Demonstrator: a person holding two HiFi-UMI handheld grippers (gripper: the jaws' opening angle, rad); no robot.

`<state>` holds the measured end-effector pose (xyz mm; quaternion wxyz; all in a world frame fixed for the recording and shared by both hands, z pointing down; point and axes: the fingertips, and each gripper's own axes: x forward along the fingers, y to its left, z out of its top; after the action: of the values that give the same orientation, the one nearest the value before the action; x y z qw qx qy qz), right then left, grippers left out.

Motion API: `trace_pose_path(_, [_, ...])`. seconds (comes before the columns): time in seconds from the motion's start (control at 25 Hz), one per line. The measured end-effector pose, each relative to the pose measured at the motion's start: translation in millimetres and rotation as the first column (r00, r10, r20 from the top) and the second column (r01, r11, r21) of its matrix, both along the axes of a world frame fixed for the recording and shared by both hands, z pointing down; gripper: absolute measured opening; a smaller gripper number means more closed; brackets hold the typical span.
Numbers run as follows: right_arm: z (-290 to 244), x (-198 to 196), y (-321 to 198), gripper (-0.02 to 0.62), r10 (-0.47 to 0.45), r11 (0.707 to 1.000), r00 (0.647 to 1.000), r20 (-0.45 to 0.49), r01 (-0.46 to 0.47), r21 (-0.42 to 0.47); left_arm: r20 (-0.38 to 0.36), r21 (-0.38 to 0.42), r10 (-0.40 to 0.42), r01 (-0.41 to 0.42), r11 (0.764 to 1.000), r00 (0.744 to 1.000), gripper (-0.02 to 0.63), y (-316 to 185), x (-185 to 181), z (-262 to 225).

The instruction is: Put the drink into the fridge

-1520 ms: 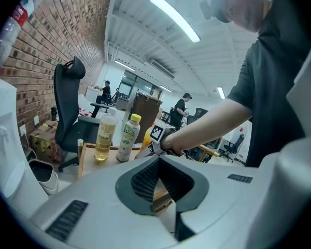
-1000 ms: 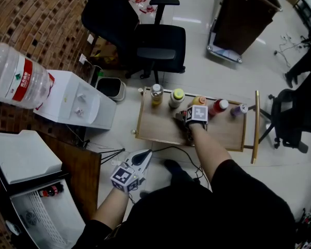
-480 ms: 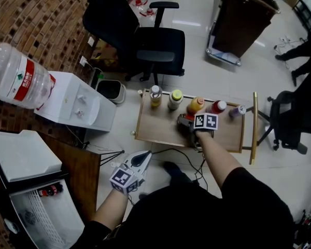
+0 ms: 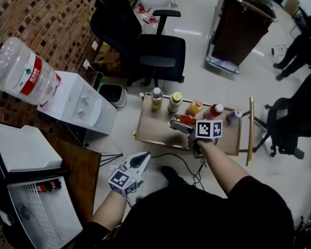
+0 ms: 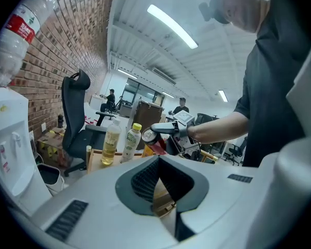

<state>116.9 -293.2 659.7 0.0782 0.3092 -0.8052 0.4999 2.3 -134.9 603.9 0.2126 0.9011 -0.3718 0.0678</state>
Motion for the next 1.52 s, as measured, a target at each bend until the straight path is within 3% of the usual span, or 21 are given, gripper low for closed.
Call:
trace_pose_path(0.16, [-57, -56, 15, 0.607, -0.102, 0.993, 0.992, 0.074, 0.098, 0.067, 0.002, 0.045, -0.058, 0.058, 0.997, 0.998, -0.006, 21, -22, -22])
trace_pose_path(0.32, [-111, -128, 43, 0.607, -0.237, 0.965, 0.964, 0.119, 0.220, 0.142, -0.015, 0.082, -0.165, 0.165, 0.983, 0.986, -0.006, 51, -63, -54])
trace_pose_path(0.44, [-147, -191, 73, 0.607, -0.346, 0.926, 0.929, 0.133, 0.315, 0.210, -0.016, 0.116, -0.268, 0.268, 0.956, 0.963, -0.006, 84, -108, -85])
trace_pose_path(0.56, [-188, -266, 116, 0.607, -0.473, 0.860, 0.870, 0.140, 0.421, 0.288, -0.007, 0.152, -0.386, 0.382, 0.912, 0.923, -0.006, 135, -163, -113])
trace_pose_path(0.68, [-227, -352, 173, 0.607, -0.608, 0.768, 0.781, 0.146, 0.530, 0.361, -0.010, 0.184, -0.523, 0.516, 0.837, 0.852, -0.006, 197, -220, -140])
trace_pose_path(0.8, [-258, -432, 246, 0.607, -0.731, 0.647, 0.671, 0.121, 0.627, 0.434, -0.026, 0.196, -0.652, 0.644, 0.740, 0.758, -0.006, 267, -272, -158])
trace_pose_path(1.04, [-280, -549, 393, 0.606, -0.874, 0.430, 0.485, 0.034, 0.738, 0.520, -0.047, 0.194, -0.798, 0.789, 0.583, 0.601, -0.006, 402, -332, -163])
trace_pose_path(1.2, [-271, -613, 482, 0.607, -0.914, 0.308, 0.402, -0.056, 0.778, 0.547, -0.058, 0.194, -0.843, 0.834, 0.516, 0.535, -0.006, 478, -358, -162])
trace_pose_path(1.32, [-260, -654, 539, 0.607, -0.924, 0.200, 0.347, -0.158, 0.795, 0.572, -0.100, 0.191, -0.872, 0.869, 0.456, 0.480, -0.006, 523, -372, -169])
trace_pose_path(1.52, [-234, -699, 603, 0.606, -0.897, 0.038, 0.289, -0.335, 0.805, 0.592, -0.126, 0.185, -0.902, 0.903, 0.387, 0.412, -0.006, 582, -388, -171])
